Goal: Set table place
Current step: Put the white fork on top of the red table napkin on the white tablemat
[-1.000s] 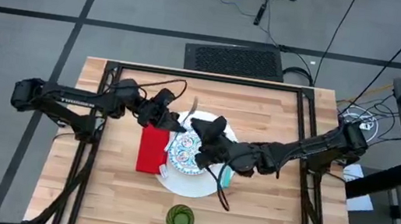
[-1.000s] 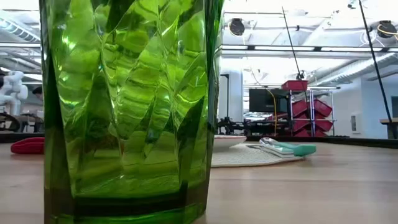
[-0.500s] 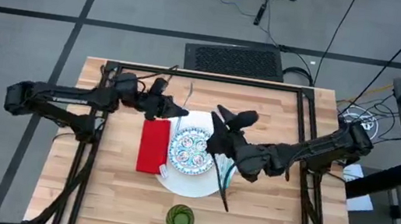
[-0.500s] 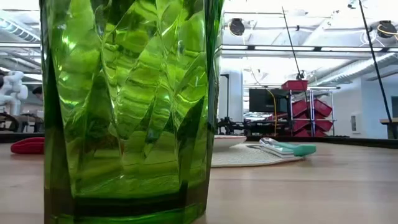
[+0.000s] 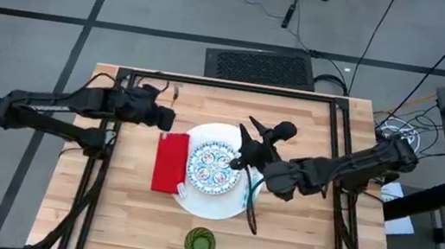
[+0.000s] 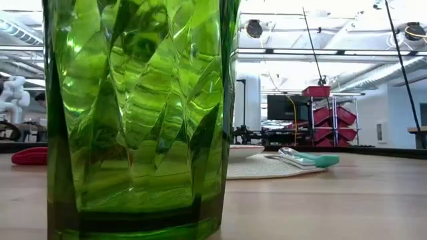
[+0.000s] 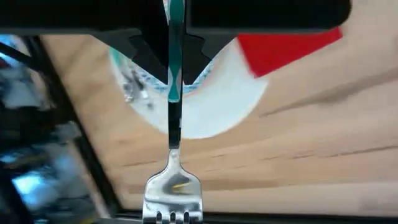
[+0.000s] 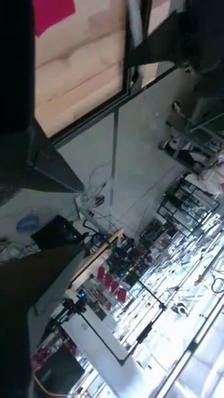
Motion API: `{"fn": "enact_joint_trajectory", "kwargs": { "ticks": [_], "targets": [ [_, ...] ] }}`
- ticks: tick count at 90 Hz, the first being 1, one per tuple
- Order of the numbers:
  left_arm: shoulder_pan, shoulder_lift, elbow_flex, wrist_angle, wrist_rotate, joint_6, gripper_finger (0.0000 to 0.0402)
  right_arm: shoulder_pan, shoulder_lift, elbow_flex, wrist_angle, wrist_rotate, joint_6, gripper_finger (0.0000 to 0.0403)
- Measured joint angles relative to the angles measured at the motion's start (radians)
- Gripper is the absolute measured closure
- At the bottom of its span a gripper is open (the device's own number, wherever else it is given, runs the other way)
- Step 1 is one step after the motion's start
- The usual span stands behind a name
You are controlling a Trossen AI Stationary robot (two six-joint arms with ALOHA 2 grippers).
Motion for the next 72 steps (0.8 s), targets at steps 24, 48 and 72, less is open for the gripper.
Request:
{"fn": "enact_joint_trajectory", "kwargs": {
  "ticks": [24,48,72],
  "targets": [
    [-0.131,0.187,0.031,-0.077,-0.033,-0.285,0.0401,0.014,-0.088,0.000,-0.322,-0.110,0.295,0.0266],
    [-0.180,0.377,0.031,-0.217,-0.034,-0.445,0.0401,0.013,-0.163,0.000,-0.585,-0.261,0.526,0.0266],
    [-0.179,0.534,0.023,-0.154,0.073,-0.551,0.0393,0.013,-0.200,0.000,-0.655,-0.278,0.530,0.0266]
  ]
}}
